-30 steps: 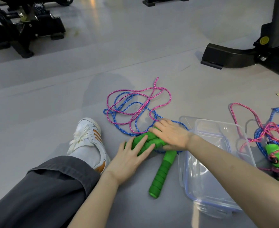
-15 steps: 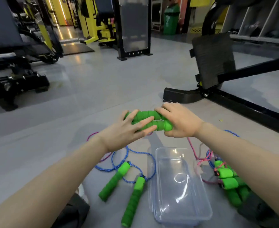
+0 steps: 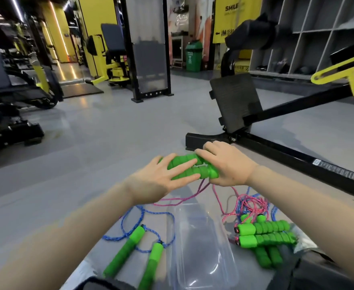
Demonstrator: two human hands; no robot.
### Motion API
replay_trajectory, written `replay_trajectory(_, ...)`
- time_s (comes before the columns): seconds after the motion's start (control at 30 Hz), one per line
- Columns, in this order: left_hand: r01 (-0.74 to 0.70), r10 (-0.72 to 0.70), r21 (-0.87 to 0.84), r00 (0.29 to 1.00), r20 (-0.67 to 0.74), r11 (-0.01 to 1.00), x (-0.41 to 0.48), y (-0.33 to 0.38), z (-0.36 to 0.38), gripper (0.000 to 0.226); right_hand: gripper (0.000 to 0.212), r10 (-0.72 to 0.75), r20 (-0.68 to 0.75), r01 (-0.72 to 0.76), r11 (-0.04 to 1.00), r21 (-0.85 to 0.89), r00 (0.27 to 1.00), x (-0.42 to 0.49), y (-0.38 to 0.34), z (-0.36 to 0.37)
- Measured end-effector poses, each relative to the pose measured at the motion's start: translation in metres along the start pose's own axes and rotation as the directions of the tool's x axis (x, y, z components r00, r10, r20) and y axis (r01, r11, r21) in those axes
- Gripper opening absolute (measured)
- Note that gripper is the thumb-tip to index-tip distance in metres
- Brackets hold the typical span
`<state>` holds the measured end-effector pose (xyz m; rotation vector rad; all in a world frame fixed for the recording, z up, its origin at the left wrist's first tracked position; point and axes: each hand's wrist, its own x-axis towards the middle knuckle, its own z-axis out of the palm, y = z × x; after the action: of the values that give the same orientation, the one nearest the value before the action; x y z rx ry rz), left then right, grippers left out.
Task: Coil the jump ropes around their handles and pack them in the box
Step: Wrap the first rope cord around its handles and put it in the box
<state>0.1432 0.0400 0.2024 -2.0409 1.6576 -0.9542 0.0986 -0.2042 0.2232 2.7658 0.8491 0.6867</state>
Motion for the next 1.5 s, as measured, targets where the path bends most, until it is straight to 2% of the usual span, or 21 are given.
replay_trajectory(0.1, 0.020, -0.020, 0.036, 1.000, -0.003, 0.999, 0.001, 0.019, 0.015, 0.069, 0.056, -0.011, 0.046, 0.011, 1.000, -0.002, 0.999, -0.010, 0.004, 0.011)
replay_trajectory(0.27, -0.001, 0.007, 0.069, 0.996, -0.092, 0.998, 0.017, 0.023, 0.021, 0.061, 0.062, 0.038, 0.070, -0.043, 0.996, 0.077, 0.997, -0.025, 0.016, 0.014)
replay_trajectory(0.43, 0.003, 0.007, 0.097, 0.995, -0.099, 0.995, 0.016, 0.030, 0.021, 0.061, 0.063, 0.060, 0.055, -0.066, 0.990, 0.126, 0.997, -0.028, 0.016, 0.018)
replay_trajectory(0.53, 0.015, -0.003, 0.117, 0.995, -0.103, 0.993, 0.008, 0.028, 0.017, 0.059, 0.069, 0.079, 0.087, -0.096, 0.970, 0.222, 0.993, -0.023, 0.010, 0.025)
replay_trajectory(0.6, 0.023, -0.009, 0.129, 0.994, -0.109, 0.991, -0.005, 0.024, 0.019, 0.057, 0.082, 0.128, 0.146, -0.170, 0.930, 0.325, 0.981, -0.017, 0.008, 0.030)
replay_trajectory(0.67, 0.052, -0.037, 0.130, 0.992, -0.117, 0.990, -0.022, 0.018, 0.020, 0.052, 0.094, 0.236, 0.238, -0.330, 0.778, 0.535, 0.942, -0.009, 0.007, 0.033)
replay_trajectory(0.7, 0.076, -0.060, 0.137, 0.991, -0.118, 0.988, -0.032, 0.015, 0.021, 0.051, 0.095, 0.290, 0.321, -0.433, 0.601, 0.672, 0.902, -0.005, 0.005, 0.032)
replay_trajectory(0.73, 0.103, -0.086, 0.150, 0.990, -0.116, 0.983, -0.041, 0.012, 0.022, 0.051, 0.093, 0.302, 0.415, -0.506, 0.369, 0.779, 0.858, -0.002, 0.005, 0.031)
replay_trajectory(0.77, 0.130, -0.112, 0.168, 0.987, -0.115, 0.977, -0.049, 0.007, 0.022, 0.053, 0.087, 0.269, 0.509, -0.558, 0.158, 0.814, 0.818, -0.001, 0.007, 0.030)
replay_trajectory(0.8, 0.160, -0.139, 0.186, 0.983, -0.121, 0.969, -0.057, 0.002, 0.021, 0.055, 0.079, 0.211, 0.583, -0.599, 0.020, 0.800, 0.785, 0.000, 0.008, 0.030)
replay_trajectory(0.9, 0.236, -0.207, 0.203, 0.966, -0.154, 0.950, -0.070, -0.009, 0.019, 0.058, 0.050, 0.108, 0.635, -0.628, -0.091, 0.773, 0.765, 0.007, -0.001, 0.034)
replay_trajectory(1.03, 0.276, -0.241, 0.212, 0.955, -0.176, 0.938, -0.073, -0.007, 0.015, 0.054, 0.027, 0.214, 0.592, -0.594, -0.060, 0.802, 0.777, 0.038, -0.028, 0.046)
replay_trajectory(1.1, 0.284, -0.251, 0.223, 0.954, -0.166, 0.933, -0.078, -0.010, 0.013, 0.052, 0.013, 0.233, 0.620, -0.631, -0.032, 0.775, 0.749, 0.048, -0.035, 0.053)
replay_trajectory(1.13, 0.286, -0.254, 0.232, 0.954, -0.158, 0.930, -0.083, -0.014, 0.013, 0.050, 0.024, 0.254, 0.651, -0.681, 0.049, 0.730, 0.716, 0.049, -0.031, 0.059)
replay_trajectory(1.17, 0.287, -0.257, 0.244, 0.955, -0.145, 0.926, -0.090, -0.018, 0.014, 0.048, 0.035, 0.298, 0.684, -0.743, 0.191, 0.641, 0.666, 0.047, -0.026, 0.063)
replay_trajectory(1.2, 0.278, -0.255, 0.259, 0.959, -0.122, 0.925, -0.098, -0.021, 0.015, 0.048, 0.041, 0.382, 0.688, -0.787, 0.327, 0.524, 0.617, 0.045, -0.019, 0.066)
replay_trajectory(1.23, 0.262, -0.246, 0.272, 0.965, -0.091, 0.926, -0.105, -0.023, 0.018, 0.048, 0.043, 0.486, 0.656, -0.815, 0.390, 0.428, 0.577, 0.041, -0.011, 0.067)
replay_trajectory(1.27, 0.249, -0.243, 0.283, 0.968, -0.058, 0.926, -0.112, -0.023, 0.021, 0.050, 0.042, 0.571, 0.623, -0.844, 0.384, 0.374, 0.536, 0.038, -0.002, 0.065)
replay_trajectory(1.37, 0.277, -0.288, 0.293, 0.958, -0.007, 0.915, -0.120, -0.021, 0.029, 0.057, 0.033, 0.737, 0.526, -0.851, 0.127, 0.509, 0.424, 0.033, 0.024, 0.061)
replay_trajectory(1.4, 0.291, -0.304, 0.293, 0.953, -0.003, 0.911, -0.118, -0.021, 0.031, 0.059, 0.028, 0.792, 0.445, -0.826, 0.125, 0.550, 0.417, 0.033, 0.033, 0.057)
replay_trajectory(1.5, 0.329, -0.339, 0.299, 0.940, -0.020, 0.896, -0.109, -0.024, 0.035, 0.059, 0.017, 0.834, 0.097, -0.779, 0.457, 0.429, 0.543, 0.041, 0.052, 0.041)
